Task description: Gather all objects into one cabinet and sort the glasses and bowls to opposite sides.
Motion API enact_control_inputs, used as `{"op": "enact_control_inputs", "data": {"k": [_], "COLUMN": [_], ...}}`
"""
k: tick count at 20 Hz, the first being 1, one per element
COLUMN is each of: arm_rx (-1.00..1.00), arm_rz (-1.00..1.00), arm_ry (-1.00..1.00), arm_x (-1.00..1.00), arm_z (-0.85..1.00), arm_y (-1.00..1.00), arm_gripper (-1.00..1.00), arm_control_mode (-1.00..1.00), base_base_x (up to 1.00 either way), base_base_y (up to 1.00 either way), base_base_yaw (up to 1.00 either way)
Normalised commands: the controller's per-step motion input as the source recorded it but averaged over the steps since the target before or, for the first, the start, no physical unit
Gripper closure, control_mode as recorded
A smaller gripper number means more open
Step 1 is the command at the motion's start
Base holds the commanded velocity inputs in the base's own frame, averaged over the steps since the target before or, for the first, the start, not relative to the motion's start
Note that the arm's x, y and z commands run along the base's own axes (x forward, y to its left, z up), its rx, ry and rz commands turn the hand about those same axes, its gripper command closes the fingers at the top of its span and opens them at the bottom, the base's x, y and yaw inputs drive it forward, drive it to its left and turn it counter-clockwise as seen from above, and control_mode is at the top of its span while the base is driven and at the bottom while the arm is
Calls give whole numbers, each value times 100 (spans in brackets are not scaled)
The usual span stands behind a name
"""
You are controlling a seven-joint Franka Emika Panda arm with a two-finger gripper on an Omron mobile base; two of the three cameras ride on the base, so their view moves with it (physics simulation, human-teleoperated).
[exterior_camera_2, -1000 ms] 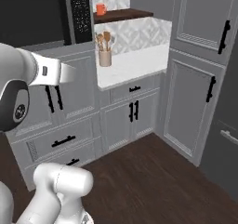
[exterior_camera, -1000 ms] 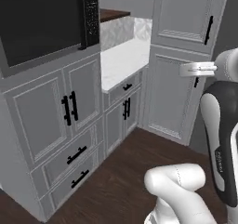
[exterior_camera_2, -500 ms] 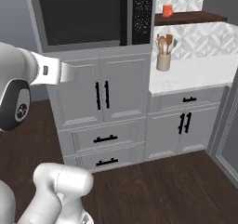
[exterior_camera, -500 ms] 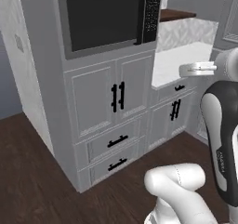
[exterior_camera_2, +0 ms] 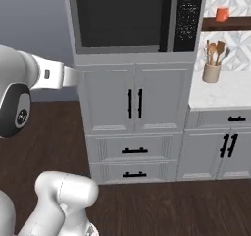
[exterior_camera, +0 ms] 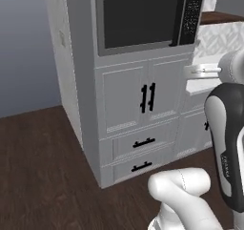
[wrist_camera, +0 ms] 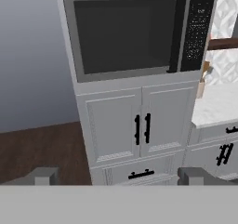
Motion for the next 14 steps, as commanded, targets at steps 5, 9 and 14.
{"op": "enact_control_inputs", "data": {"k": [5,9,14], "arm_rx": [0,0,0], "arm_rz": [0,0,0], "arm_ry": [0,0,0], "arm_x": [0,0,0], "arm_z": [0,0,0], "arm_y": [0,0,0], "arm_gripper": [-100,-100,-100], "arm_control_mode": [100,100,100], "base_base_x": [7,16,41], "base_base_y": [-65,-76,-78], "base_base_yaw": [-1,-5,-1]}}
